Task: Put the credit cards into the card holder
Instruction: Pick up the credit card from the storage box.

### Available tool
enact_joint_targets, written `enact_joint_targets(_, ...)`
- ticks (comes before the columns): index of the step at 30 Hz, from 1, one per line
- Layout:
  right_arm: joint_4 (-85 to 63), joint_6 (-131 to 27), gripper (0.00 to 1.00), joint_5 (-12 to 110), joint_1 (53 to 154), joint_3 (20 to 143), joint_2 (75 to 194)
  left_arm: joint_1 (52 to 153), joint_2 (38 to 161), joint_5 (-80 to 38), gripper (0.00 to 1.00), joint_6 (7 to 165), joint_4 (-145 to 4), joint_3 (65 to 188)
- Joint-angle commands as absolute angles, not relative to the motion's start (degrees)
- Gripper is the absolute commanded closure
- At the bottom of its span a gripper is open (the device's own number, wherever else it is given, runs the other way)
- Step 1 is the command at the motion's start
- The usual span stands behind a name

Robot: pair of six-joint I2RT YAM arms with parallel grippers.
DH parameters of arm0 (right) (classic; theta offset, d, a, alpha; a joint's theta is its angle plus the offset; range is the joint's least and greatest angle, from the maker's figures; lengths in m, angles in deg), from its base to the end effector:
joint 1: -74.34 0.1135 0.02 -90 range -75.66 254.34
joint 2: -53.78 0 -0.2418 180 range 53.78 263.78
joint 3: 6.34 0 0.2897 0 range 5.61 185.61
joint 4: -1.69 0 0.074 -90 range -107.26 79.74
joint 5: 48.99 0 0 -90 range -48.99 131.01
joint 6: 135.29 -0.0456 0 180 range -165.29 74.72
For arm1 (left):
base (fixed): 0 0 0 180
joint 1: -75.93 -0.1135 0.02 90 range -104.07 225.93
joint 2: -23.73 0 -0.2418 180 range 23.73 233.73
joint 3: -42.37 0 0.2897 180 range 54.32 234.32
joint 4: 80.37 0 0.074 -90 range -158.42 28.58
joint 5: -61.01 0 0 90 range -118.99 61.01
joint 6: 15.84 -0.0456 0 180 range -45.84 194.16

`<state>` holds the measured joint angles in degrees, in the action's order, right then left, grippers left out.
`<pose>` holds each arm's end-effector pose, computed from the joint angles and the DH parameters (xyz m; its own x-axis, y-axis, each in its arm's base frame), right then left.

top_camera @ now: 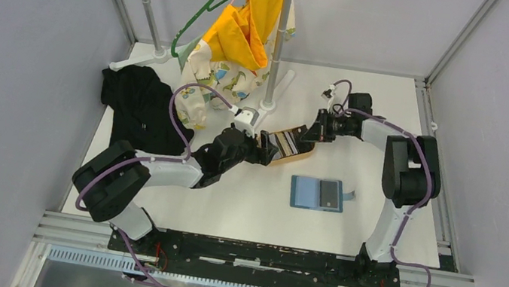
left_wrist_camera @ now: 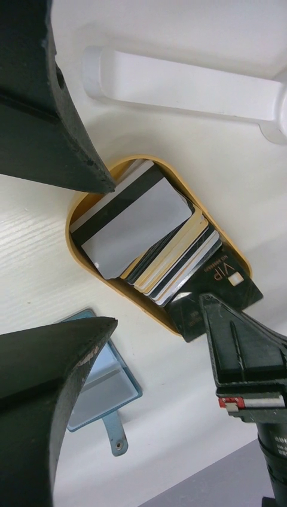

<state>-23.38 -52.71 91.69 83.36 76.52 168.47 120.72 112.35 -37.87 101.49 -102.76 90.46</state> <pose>0.4126 0.1012 0.0942 -0.8871 -0.0580 -0.4578 -0.4054 0.5719 0.7132 0.2516 -0.2398 0.1299 -0.4681 -0.1745 -0.8663 0.4244 0.8154 -0.3936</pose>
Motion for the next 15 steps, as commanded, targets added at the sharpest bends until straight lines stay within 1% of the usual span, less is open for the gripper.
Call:
enact_joint_targets(1, -21.7, -50.1, 1.00, 91.9, 81.5, 74.9, 162.0, 120.5, 105.7, -38.0, 0.18, 102.0, -101.0, 91.0)
enact_joint_targets(5, -20.0, -51.4, 1.00, 95.3, 80.5, 72.8, 159.3, 120.6, 98.9, -34.1, 0.13, 104.7, -101.8, 88.1)
enact_joint_targets(7, -16.9, -55.1, 1.00, 98.4, 80.3, 70.7, 157.7, 120.6, 96.5, -32.1, 0.04, 106.1, -101.2, 87.5)
enact_joint_targets(8, -14.1, -57.7, 1.00, 100.2, 80.1, 69.1, 156.9, 120.6, 95.6, -31.1, 0.01, 107.0, -100.6, 87.4)
enact_joint_targets(9, -11.1, -61.8, 1.00, 101.8, 80.1, 67.4, 155.8, 120.5, 95.2, -29.9, 0.00, 107.9, -99.9, 87.3)
enact_joint_targets(13, 9.4, -83.3, 1.00, 105.9, 80.0, 58.5, 151.7, 119.6, 95.0, -23.7, 0.00, 113.6, -100.7, 86.1)
enact_joint_targets(15, 15.4, -90.1, 1.00, 106.2, 79.9, 55.8, 150.2, 119.3, 95.0, -21.4, 0.00, 116.2, -103.1, 84.8)
